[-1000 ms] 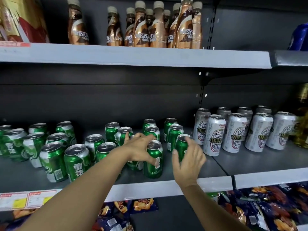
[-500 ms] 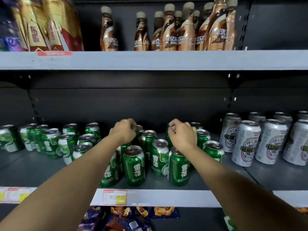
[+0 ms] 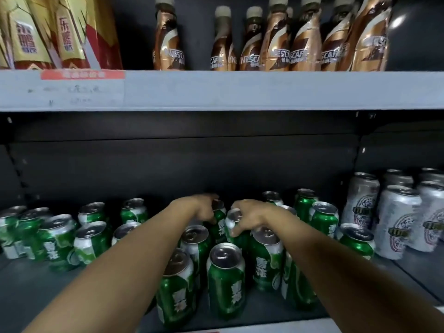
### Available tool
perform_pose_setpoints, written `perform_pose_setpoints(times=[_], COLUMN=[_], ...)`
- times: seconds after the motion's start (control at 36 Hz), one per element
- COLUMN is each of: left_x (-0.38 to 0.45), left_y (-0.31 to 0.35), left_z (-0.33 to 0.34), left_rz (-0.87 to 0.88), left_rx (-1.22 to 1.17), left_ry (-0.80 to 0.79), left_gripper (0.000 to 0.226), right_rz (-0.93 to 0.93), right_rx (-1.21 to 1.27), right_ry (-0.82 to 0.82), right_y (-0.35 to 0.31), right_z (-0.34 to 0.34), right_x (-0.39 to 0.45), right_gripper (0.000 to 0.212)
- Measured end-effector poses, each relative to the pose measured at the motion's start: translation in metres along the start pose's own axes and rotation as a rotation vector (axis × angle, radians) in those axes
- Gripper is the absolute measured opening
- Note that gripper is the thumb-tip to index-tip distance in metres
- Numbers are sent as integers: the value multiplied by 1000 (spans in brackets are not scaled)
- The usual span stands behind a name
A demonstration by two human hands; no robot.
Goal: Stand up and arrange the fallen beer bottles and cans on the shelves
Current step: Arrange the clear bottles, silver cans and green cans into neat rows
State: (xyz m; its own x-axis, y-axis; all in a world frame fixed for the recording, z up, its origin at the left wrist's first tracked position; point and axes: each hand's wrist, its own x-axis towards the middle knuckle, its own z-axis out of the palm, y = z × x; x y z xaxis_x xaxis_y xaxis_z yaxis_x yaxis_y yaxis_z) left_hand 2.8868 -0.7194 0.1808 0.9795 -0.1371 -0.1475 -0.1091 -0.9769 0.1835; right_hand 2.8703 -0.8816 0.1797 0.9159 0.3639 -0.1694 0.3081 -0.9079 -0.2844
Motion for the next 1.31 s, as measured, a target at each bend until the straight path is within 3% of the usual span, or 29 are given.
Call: perform_pose_setpoints(times=[0.14,0.25,0.33,0.47,0.69,0.81,0.92,1.0,1.06,1.11,1.19,1.25,1.31], left_x=[8,6,10,23,46,52,61,63,57,50,43,36,31], left_y=[-3,-1,1,10,28,29,24,22,23,21,18,17,15], left_z=[1,-6,-7,-7,-4,-4,-2,1,3,3,0,-3,-6], left_rz=[10,24,15,37,105,125,130,146,154,164,151,136,108], left_rx=[-77,-132,-136,-163,-153,-129,-117,-135,-144,-155,-163,-176,-181], left_ry=[30,59,113,160,98,69,54,42,55,55,153,238,297], left_gripper=[76,54,55,67,62,50,54,46,60,65,52,40,35], right_rz=[-13,21,50,102,128,119,87,15,-7,-21,-70,-99,-105], right_rx=[89,141,101,103,210,174,211,297,267,246,113,42,16], right_ry=[-32,140,248,307,355,319,286,117,-10,-48,20,51,-23], right_y=[6,8,11,17,45,50,49,45,42,38,28,20,12], right_z=[-7,-13,-17,-26,-38,-39,-40,-33,-27,-23,-24,-24,-24], right_x=[7,17,28,37,46,43,37,33,36,36,31,28,23], right_gripper=[62,48,30,35,29,33,34,24,18,33,62,58,51])
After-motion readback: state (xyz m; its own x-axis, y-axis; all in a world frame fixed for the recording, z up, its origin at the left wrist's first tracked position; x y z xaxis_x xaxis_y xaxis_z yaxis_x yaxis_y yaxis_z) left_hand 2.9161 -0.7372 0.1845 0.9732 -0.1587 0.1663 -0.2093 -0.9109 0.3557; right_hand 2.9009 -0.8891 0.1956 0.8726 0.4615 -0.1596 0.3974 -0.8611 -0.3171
